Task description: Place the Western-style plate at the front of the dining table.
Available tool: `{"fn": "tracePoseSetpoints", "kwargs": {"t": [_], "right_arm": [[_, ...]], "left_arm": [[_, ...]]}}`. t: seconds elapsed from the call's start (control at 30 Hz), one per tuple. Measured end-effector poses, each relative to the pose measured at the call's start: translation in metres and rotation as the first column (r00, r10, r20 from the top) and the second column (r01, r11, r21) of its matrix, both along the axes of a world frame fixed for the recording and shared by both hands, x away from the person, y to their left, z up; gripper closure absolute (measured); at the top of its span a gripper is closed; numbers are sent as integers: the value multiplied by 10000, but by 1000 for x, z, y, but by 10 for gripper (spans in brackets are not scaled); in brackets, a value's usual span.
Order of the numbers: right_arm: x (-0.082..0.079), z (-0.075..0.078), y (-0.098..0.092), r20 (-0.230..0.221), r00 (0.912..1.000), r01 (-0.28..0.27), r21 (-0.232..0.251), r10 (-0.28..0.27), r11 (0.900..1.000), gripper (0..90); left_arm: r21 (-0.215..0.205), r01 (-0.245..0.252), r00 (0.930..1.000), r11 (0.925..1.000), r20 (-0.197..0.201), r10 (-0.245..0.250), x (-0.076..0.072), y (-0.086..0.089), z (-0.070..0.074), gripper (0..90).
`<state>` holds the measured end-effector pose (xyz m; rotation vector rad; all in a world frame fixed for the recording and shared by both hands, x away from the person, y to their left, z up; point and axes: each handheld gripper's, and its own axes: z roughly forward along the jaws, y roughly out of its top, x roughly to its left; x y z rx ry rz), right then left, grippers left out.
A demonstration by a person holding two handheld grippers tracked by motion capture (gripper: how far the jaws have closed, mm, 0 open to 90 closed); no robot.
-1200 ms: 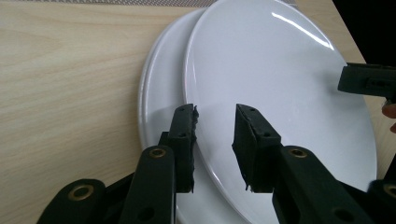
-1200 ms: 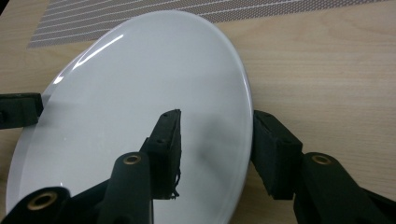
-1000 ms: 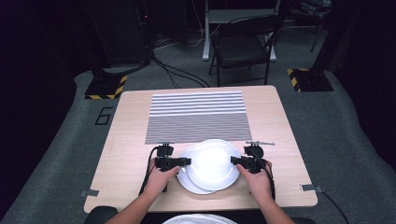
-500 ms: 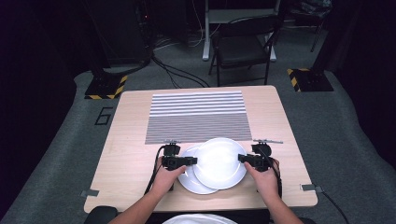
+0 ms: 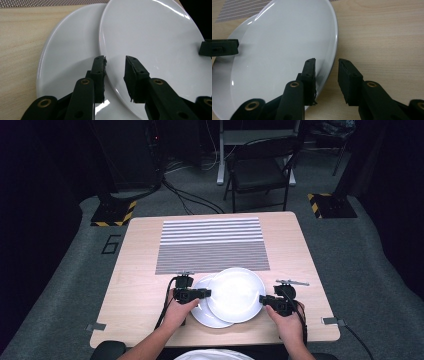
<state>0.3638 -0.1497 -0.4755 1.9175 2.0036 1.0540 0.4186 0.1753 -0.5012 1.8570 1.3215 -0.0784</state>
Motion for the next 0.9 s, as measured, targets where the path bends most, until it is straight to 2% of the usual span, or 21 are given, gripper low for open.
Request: {"fn": "tracePoseSetpoints", "kwargs": {"t": [0.23,0.47,0.5,0.6,0.9], "right_arm": [[-1,-5,2,-18,10000,85,-33,-85,10000,693],[-2,-9,0,-150,9996,253,247,-249,9994,683],[-2,-10,0,-160,9996,237,242,-233,9994,679],[-2,-11,1,-110,9997,233,254,-230,9994,668],[-6,-11,14,311,9994,179,-661,-159,9977,595]], "left_arm": [[-21,-48,10000,10000,-56,47,-5,-1,1,681],[-21,-49,10000,10000,73,50,-15,-7,3,642],[98,83,9999,9999,124,-84,-15,-7,3,639],[293,27,9996,9996,275,-35,-20,-12,2,635],[772,-272,9985,9966,488,235,-26,-20,4,602]]}}
